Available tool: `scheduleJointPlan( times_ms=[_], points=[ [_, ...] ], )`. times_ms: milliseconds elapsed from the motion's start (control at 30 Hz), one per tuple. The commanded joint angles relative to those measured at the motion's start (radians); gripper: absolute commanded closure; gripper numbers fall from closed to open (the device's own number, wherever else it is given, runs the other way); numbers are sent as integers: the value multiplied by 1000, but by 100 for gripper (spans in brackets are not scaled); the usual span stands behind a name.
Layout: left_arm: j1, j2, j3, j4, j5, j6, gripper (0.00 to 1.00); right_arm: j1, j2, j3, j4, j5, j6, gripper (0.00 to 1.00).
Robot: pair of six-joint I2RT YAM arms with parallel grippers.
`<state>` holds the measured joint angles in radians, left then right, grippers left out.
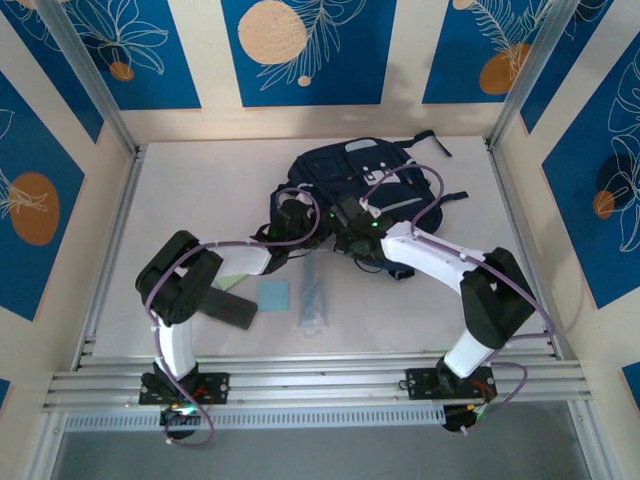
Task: Pack the student bag
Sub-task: Zip the student bag at the top-center of the table.
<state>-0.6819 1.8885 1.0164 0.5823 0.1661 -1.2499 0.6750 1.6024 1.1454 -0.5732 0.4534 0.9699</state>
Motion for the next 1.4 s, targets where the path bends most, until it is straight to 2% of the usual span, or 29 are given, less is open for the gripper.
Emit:
scheduleJointPlan(
  times_ms=[0,267,433,500,667,800,867,1000,1133,1200,1367],
  points=[
    [25,-4,62,42,36,61,100,-54,-63,-29,-90,-54,-76,100],
    [45,39,120,3,57,98,100,-144,-115,-70,-280,-250,-208,100],
    [44,42,123,-3,65,100,100,-261,-238,-174,-182,-438,-199,100],
    [44,40,120,1,65,98,100,-301,-274,-202,-146,-471,-197,100],
    [46,32,127,-25,68,123,100,-385,-294,-232,-115,-575,-248,100],
    [59,32,141,-60,76,151,100,-476,-289,-254,-107,-784,-292,100],
    [62,32,140,-63,79,153,100,-504,-281,-259,-124,-846,-306,97],
    [64,24,143,-70,84,159,100,-521,-309,-270,-139,-796,-321,82],
    [64,15,145,-74,95,159,100,-489,-368,-266,-122,-705,-308,68],
    [62,10,145,-77,94,159,100,-453,-388,-252,-124,-639,-308,64],
    [61,8,146,-75,98,157,100,-340,-391,-209,-139,-453,-308,62]
  ],
)
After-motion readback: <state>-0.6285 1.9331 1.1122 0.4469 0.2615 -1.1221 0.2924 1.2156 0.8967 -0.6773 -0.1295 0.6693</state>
